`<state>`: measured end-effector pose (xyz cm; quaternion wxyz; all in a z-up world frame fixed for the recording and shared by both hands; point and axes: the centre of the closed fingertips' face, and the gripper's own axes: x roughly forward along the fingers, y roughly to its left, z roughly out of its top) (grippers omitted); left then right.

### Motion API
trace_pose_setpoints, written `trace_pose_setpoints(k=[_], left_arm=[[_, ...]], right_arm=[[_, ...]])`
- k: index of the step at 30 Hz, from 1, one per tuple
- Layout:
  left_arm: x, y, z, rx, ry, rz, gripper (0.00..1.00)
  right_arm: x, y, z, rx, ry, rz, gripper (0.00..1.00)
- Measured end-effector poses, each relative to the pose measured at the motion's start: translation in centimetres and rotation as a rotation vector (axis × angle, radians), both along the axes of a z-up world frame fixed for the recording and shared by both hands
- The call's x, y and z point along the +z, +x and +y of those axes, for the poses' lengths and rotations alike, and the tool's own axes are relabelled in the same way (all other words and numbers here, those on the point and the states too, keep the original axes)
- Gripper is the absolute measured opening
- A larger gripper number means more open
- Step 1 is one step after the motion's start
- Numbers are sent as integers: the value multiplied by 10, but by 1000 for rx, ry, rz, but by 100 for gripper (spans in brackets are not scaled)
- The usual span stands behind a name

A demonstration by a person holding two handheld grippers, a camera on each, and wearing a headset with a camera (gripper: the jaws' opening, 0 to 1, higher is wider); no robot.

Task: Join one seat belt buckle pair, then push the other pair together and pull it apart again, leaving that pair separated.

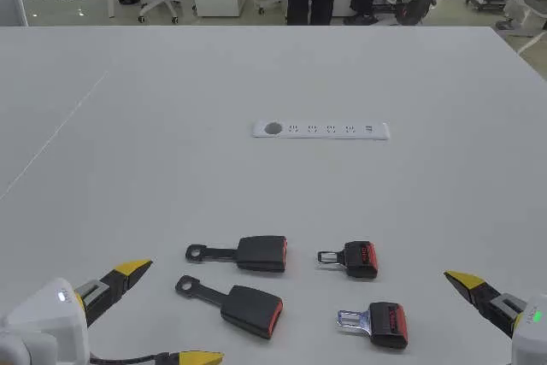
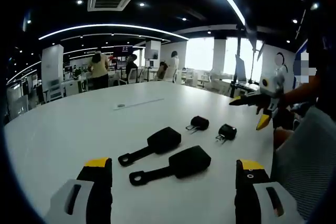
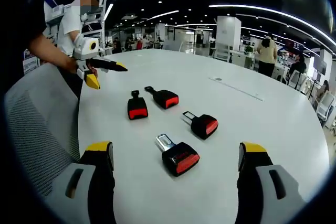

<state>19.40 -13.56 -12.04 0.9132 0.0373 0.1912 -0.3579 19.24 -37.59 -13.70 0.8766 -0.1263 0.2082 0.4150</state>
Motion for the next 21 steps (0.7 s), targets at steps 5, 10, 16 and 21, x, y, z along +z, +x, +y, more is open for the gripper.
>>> trace_pose_setpoints(k=[5,10,16,21], left_arm=[[1,-1,-3,-2,2,2,100],[2,-1,-4,-3,5,2,100],[2,-1,-4,-2,3,1,100],[0,-1,-3,-7,11,3,100]], right_arm=[[0,0,1,1,-1,1,99],[1,-1,2,0,-1,2,99],[2,-1,2,0,-1,1,99],[3,-2,3,0,0,1,99]])
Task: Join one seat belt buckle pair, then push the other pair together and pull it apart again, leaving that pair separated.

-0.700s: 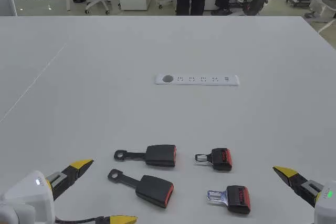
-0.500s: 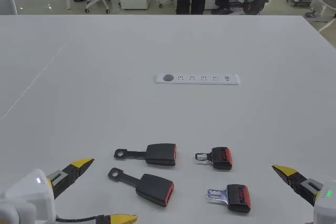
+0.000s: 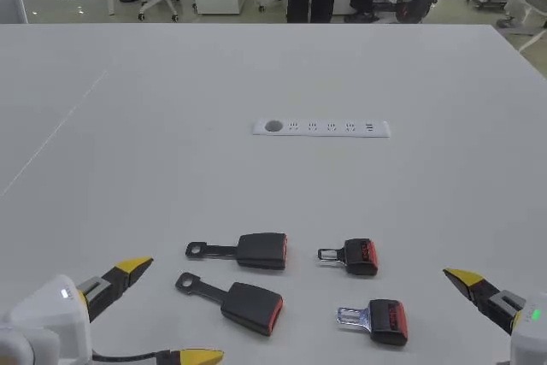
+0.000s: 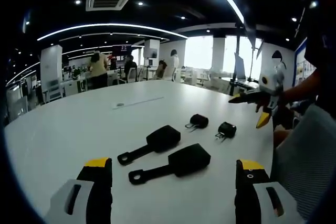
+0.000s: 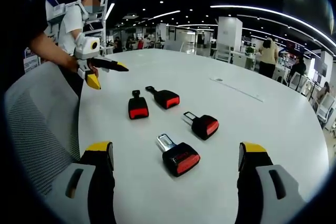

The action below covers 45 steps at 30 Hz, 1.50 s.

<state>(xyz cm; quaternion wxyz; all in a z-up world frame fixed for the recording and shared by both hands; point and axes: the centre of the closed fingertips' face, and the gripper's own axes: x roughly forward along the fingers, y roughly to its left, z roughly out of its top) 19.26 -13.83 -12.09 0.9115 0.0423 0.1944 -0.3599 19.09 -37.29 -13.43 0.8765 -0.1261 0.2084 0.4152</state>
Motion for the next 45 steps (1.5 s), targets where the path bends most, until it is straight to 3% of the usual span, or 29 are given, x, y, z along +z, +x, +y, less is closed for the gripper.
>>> trace_pose_setpoints(k=[45], left_arm=[[-3,0,1,-2,7,4,100]], right_arm=[[-6,3,-5,-7,4,6,99]])
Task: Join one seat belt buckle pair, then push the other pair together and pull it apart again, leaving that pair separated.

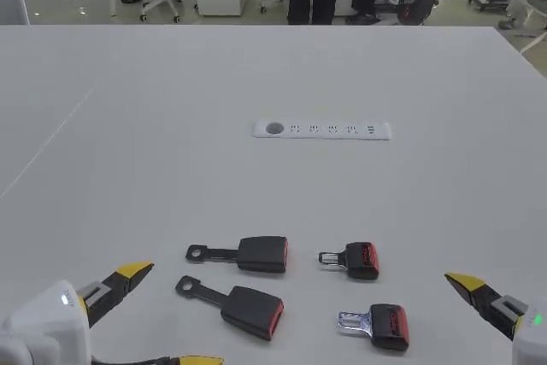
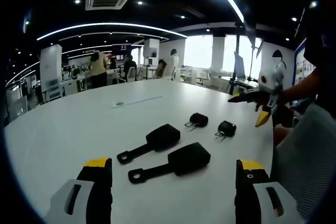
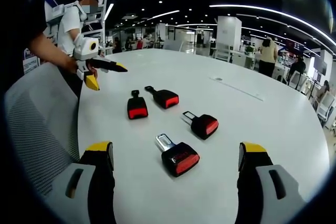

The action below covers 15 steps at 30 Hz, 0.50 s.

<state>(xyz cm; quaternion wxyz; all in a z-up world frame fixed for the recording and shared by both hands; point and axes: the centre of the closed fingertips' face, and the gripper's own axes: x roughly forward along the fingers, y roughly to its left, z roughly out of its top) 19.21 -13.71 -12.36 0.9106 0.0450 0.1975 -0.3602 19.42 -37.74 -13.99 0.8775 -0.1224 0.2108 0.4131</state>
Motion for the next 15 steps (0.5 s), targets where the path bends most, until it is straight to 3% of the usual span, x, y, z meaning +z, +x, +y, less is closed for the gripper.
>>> trace_pose_setpoints(k=[15], left_arm=[[3,1,-1,7,0,-7,100]], right_arm=[[2,-1,0,-7,0,0,99]])
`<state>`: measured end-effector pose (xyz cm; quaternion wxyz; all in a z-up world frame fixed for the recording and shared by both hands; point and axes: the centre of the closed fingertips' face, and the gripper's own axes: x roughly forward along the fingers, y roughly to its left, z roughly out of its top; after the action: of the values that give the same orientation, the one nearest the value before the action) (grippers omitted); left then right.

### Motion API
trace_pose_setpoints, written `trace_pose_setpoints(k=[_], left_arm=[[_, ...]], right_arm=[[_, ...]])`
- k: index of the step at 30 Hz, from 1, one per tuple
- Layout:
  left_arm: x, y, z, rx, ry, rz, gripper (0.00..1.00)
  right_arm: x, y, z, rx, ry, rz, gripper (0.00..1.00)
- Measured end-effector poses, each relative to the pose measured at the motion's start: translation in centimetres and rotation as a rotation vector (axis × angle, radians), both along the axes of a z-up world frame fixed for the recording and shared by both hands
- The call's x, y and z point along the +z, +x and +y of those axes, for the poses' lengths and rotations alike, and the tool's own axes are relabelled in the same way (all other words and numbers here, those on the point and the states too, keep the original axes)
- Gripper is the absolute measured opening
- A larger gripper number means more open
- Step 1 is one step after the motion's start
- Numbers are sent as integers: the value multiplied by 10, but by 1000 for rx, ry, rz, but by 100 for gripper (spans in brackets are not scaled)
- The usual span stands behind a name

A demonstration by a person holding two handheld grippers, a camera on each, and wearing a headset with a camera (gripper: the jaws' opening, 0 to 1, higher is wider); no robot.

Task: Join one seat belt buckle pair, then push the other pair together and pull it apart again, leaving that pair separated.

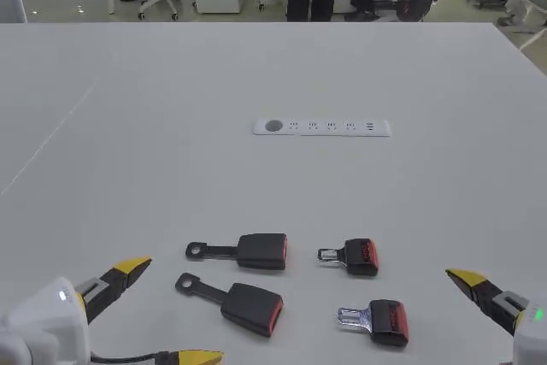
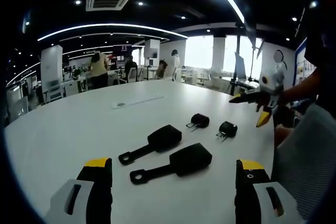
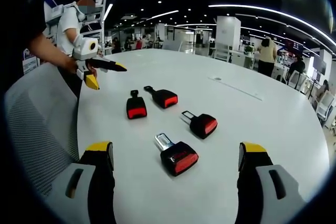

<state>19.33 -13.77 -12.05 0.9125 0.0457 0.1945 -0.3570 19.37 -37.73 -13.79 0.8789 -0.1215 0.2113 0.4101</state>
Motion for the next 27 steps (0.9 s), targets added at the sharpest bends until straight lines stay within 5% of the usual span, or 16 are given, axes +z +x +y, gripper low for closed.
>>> trace_pose_setpoints(k=[15,27], left_arm=[[-1,5,1,-34,28,5,100],[-9,10,-18,-142,83,27,98]], right_arm=[[-5,3,-3,18,-53,7,98],[-15,7,-6,41,-95,34,92]])
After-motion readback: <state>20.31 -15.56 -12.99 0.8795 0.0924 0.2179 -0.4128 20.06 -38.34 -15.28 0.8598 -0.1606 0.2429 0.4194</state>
